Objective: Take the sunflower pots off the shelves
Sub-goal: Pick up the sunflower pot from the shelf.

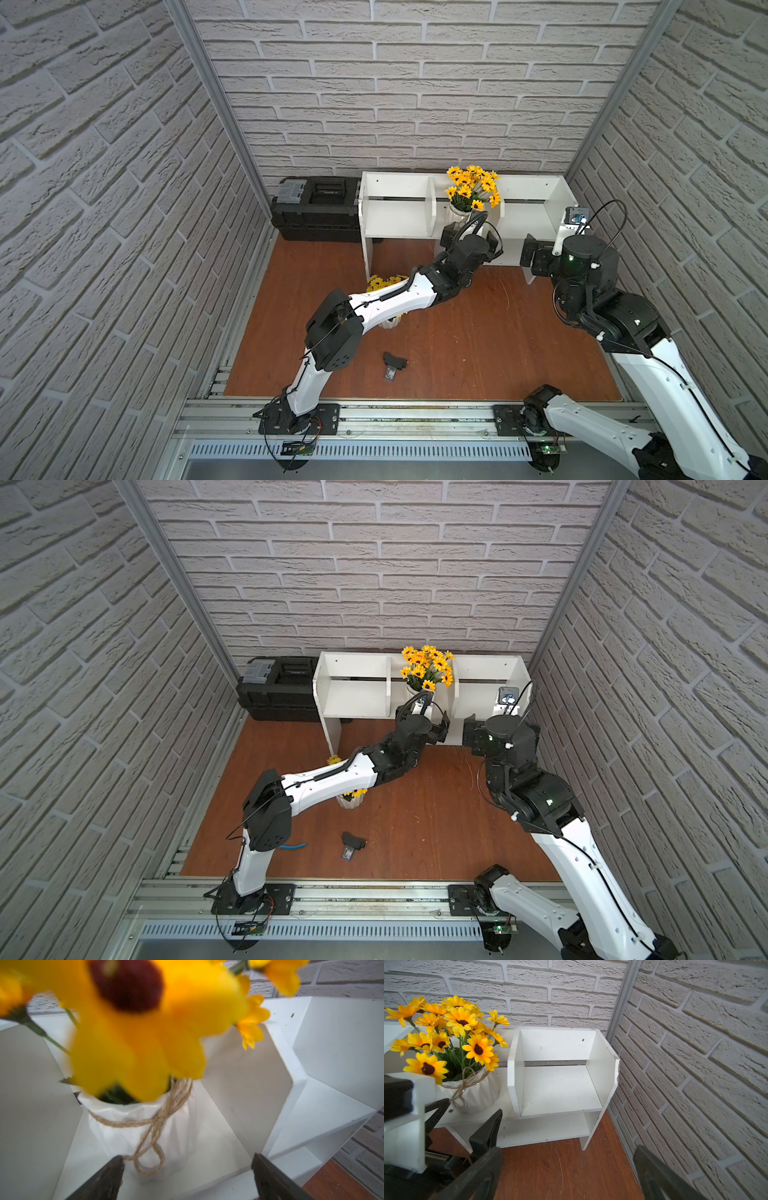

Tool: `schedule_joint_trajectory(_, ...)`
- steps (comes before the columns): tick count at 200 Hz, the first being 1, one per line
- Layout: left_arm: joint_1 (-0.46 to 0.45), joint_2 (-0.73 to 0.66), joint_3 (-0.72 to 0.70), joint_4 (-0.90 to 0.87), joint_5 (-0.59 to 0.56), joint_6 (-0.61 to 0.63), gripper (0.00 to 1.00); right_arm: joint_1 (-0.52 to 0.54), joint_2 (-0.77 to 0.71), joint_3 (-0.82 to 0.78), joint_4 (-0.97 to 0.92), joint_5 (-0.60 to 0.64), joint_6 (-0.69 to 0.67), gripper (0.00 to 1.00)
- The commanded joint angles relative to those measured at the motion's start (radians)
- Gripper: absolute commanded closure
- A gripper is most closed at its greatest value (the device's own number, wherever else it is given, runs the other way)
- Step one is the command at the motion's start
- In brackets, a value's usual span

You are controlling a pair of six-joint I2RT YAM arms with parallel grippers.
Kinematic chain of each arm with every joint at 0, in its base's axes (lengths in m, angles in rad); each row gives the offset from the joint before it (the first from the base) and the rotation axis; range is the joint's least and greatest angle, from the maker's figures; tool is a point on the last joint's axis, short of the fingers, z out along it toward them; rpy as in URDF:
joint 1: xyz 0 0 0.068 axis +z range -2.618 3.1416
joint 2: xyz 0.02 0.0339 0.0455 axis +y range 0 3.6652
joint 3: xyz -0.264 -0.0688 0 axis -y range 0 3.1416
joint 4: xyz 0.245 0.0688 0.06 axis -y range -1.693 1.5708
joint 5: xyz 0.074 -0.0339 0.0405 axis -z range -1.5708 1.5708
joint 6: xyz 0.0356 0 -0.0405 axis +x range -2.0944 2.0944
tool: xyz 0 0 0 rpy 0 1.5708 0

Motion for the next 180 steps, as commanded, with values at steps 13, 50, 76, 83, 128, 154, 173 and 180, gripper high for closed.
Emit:
schedule_joint_trajectory(13,0.01,0.058,0.078,0.085,-0.044,0.021,0.02,-0.006,-0.014,-0.022,0.031,-0.027,-0.008,0.0)
schedule_joint_trajectory(50,0.024,0.1,0.135,0.081,-0.064,0.032,0.02,-0.006,-0.02,-0.036,0.034,-0.034,-0.009,0.0)
schedule_joint_trajectory(76,0.024,0.082,0.102,0.121,-0.124,0.05,0.02,-0.006,-0.021,-0.036,0.036,-0.039,-0.015,0.0)
schedule_joint_trajectory(83,0.023,0.072,0.086,0.139,-0.137,0.055,0.02,-0.006,-0.02,-0.035,0.037,-0.042,-0.016,0.0)
schedule_joint_trajectory(128,0.043,0.054,0.048,0.176,-0.18,0.064,0.02,-0.008,-0.001,-0.035,0.045,-0.063,-0.007,0.0)
schedule_joint_trajectory(154,0.063,0.069,0.053,0.189,-0.173,0.067,0.02,-0.008,0.001,-0.039,0.05,-0.072,-0.009,0.0)
schedule_joint_trajectory(173,0.08,0.082,0.07,0.193,-0.155,0.066,0.02,-0.008,0.003,-0.04,0.051,-0.076,-0.009,0.0)
schedule_joint_trajectory(180,0.091,0.089,0.088,0.177,-0.14,0.059,0.02,-0.008,0.003,-0.041,0.052,-0.079,-0.01,0.0)
